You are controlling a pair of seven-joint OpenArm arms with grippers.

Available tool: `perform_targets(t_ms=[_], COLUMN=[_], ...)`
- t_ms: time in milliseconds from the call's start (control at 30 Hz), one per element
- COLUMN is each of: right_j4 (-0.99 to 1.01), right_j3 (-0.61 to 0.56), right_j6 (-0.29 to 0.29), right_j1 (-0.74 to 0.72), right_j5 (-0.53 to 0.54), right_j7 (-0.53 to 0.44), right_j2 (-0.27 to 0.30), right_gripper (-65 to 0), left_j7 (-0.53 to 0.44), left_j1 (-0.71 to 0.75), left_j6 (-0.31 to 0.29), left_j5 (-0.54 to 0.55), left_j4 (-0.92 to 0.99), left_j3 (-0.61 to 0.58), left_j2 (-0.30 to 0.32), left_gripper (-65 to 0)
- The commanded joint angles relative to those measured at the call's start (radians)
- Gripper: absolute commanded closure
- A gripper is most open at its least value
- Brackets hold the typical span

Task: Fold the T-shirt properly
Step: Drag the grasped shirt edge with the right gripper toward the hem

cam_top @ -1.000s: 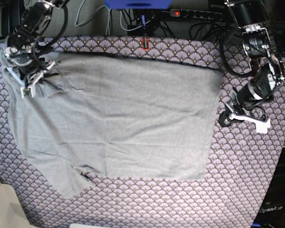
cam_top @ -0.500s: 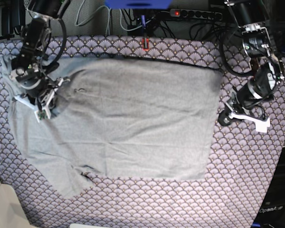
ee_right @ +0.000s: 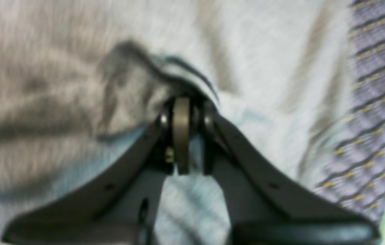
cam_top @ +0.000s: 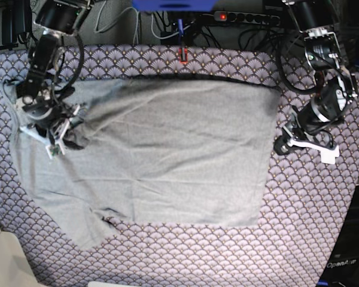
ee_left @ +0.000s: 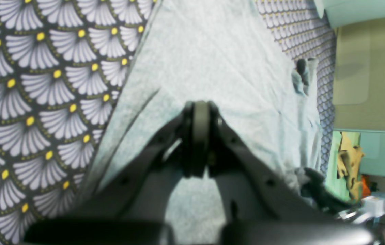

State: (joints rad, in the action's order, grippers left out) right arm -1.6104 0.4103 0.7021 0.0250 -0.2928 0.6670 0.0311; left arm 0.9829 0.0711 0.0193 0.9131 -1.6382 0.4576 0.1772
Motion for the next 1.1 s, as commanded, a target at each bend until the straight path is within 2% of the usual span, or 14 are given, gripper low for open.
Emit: perform_targets(t_ms=[0,167,267,433,567,800,1067], right_j4=[-0.006,0.002,-0.008,-0.135,-0.209,-0.202,-0.202], right_j3=[0.002,0.0,0.0,0.006,0.005,0.008,0.008], right_j6=[-0.004,-0.004,-0.004,-0.004,-0.004,-0.004,-0.004], right_j1=[-0.003,0.017,0.014,0.031,0.033,0.033,0.022], right_j5=[0.004,0.004,0.004,0.004,0.004,0.0,0.0], right_j7=[-0.014,-0.016,-0.016,-0.01,-0.006,-0.006,-0.006], right_j2=[0.013,0.025,0.026,0.023,0.02,0.026,0.048], right_gripper=[-12.7,-23.3,-25.7,-25.7,-25.6,-25.5,-25.9], left_j7=[-0.015,-0.017,-0.017,-0.014,-0.014,-0.017,-0.019], left_j1=[-0.015,-0.024,-0.044,-0.078,-0.092,-0.123,-0.19], left_j6=[-0.008,-0.008,-0.008,-0.009,-0.009,-0.009,-0.005], left_j5=[0.018,0.018,0.018,0.018,0.007,0.001,-0.217], left_j4=[-0.021,-0.032,-0.075,-0.112,-0.092,-0.03,0.008], left_j3=[0.003,0.003,0.003,-0.003,-0.007,-0.128,-0.133], left_j2=[0.009,0.009,0.009,0.002,-0.032,-0.029,-0.041], left_gripper=[0.0,0.0,0.0,0.0,0.0,0.0,0.0])
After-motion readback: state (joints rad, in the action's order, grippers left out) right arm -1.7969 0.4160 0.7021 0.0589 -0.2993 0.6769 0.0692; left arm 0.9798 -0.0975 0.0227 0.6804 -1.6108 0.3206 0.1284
